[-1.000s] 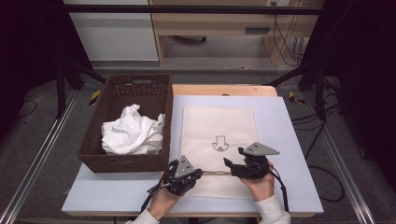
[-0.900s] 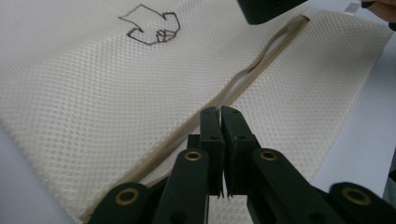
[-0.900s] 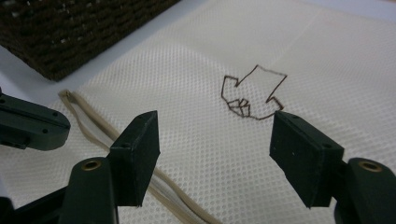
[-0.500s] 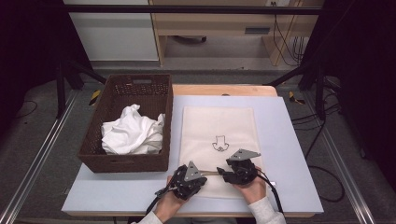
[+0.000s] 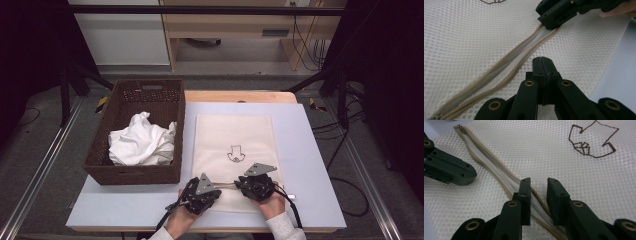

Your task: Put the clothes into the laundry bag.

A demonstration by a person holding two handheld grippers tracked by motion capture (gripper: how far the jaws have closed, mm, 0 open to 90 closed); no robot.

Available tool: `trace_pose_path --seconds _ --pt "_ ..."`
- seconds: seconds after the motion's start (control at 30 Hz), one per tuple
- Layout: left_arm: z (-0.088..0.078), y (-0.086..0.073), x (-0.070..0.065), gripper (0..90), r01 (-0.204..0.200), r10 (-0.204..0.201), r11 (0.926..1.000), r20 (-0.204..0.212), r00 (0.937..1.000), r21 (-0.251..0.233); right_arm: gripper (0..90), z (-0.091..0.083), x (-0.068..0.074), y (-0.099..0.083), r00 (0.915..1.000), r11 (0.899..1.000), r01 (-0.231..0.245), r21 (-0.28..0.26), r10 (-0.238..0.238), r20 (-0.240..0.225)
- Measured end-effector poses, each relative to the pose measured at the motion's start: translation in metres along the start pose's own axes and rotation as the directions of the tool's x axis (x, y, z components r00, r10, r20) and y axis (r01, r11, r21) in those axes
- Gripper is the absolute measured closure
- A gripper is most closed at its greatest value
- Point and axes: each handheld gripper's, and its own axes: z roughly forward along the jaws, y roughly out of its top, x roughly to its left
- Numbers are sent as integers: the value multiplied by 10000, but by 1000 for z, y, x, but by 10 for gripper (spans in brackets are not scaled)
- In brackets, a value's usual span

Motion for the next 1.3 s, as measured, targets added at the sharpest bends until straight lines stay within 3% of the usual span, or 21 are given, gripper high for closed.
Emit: trace_pose_path --seconds 0.37,0.53,0.63,0.8,0.93,1.0,1.07,1.17,1.2,1.23,1.3 --pt "0 1 0 885 40 -40 10000 23 10000 81 853 1 2 0 9998 10000 -30 -25 30 -213" --pt "0 3 -3 864 -201 203 9997 -148 9997 144 894 -2 0 3 9996 10000 -37 -23 37 -277" --pt "0 4 -2 849 -203 205 9996 -153 9997 173 896 -7 0 7 9996 9998 131 -131 -134 -254" --pt "-3 9 -2 796 -335 339 9993 -255 9991 135 897 -15 -3 13 9994 9978 -8 -656 -15 -346" --pt "-12 20 -1 710 -621 601 9975 -586 9965 -336 898 -18 -5 16 9994 9970 -40 -776 13 -346" --pt "-16 32 2 605 -993 930 9938 -1165 9888 -500 899 -20 -5 17 9993 9963 -117 -846 86 -375" --pt "-12 38 5 504 -1147 1065 9920 -1365 9849 -532 899 -21 -6 17 9991 9956 -200 -916 166 -383" --pt "2 43 8 402 -1114 1072 9935 -1315 9855 -251 900 -22 -7 17 9988 9949 -266 -969 224 -435" --pt "2 43 8 390 -1114 1072 9935 -1315 9855 -251 900 -22 -7 18 9987 9948 -287 -976 244 -449" --pt "13 44 8 391 -1313 1324 9912 -1522 9795 171 900 -22 -8 18 9988 9949 -251 -976 210 -432" --pt "21 43 10 478 -1204 1246 9921 -1556 9799 363 900 -23 -8 18 9988 9948 -242 -994 199 -440"
